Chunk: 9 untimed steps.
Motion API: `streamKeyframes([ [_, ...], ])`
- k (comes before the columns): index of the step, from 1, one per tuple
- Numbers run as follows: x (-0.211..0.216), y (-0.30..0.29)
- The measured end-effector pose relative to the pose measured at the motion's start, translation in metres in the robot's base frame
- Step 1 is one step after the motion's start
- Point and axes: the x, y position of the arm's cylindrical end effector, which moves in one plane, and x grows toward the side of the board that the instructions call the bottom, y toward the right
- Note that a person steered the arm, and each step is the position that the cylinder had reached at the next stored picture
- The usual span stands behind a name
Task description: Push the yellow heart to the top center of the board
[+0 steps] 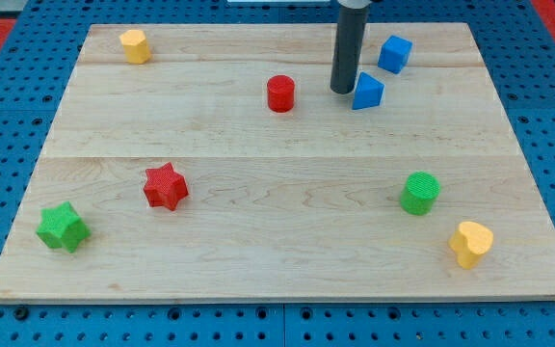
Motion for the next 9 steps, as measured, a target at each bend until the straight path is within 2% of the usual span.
streamKeyframes([
  [1, -0.023, -0.005],
  [2, 0.038, -0.026],
  [3, 0.088, 0.064],
  [4, 0.104, 0.167],
  [5, 0.196, 0.188],
  [6, 0.258, 0.184],
  [7, 0.252, 0.078],
  [8, 0.218, 0.02],
  [9, 0.213, -0.054],
])
